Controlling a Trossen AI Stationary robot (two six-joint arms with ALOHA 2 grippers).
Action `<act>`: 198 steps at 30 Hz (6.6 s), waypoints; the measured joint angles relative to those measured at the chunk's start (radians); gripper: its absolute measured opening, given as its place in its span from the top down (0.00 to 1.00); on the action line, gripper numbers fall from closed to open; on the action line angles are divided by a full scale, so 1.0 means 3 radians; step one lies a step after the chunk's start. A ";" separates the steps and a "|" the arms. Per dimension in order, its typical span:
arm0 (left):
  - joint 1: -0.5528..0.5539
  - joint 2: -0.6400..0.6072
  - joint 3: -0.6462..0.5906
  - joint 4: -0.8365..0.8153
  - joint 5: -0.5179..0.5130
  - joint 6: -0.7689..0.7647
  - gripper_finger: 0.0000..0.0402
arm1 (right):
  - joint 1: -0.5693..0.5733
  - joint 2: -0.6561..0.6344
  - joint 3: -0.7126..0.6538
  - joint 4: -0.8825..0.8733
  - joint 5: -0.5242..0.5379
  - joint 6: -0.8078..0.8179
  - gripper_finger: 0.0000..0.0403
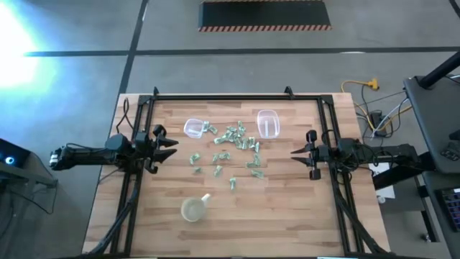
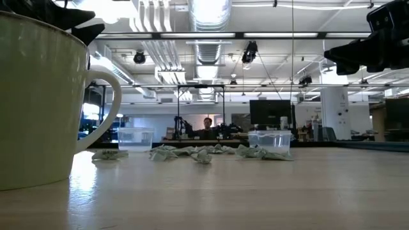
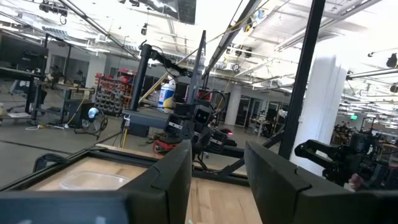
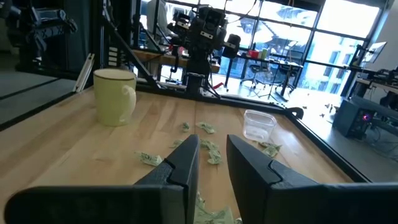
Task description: Pick and place items into bin
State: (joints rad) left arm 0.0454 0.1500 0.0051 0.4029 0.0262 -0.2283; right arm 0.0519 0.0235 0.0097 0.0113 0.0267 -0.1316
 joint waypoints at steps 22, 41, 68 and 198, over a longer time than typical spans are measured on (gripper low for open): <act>0.0000 -0.0001 0.0000 0.0001 0.0001 0.0000 0.67 | 0.0000 -0.0001 -0.0001 0.0001 0.0001 -0.0006 0.82; 0.0001 0.0000 0.0000 0.0000 0.0000 0.0000 0.67 | 0.0001 -0.0004 0.0000 0.0001 0.0000 -0.0001 0.82; -0.0001 -0.0001 0.0000 0.0140 0.0000 -0.0001 0.67 | 0.0002 -0.0006 0.0001 0.0532 0.0436 0.0418 0.82; 0.1136 0.4000 0.2598 -0.2790 -0.1412 0.1413 0.98 | 0.0001 0.0132 0.0429 -0.0406 0.0562 0.0185 0.82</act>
State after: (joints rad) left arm 0.3862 1.3501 0.7845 -0.4340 -0.3973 0.1956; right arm 0.0521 0.0631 0.1384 -0.1104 0.1951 -0.0762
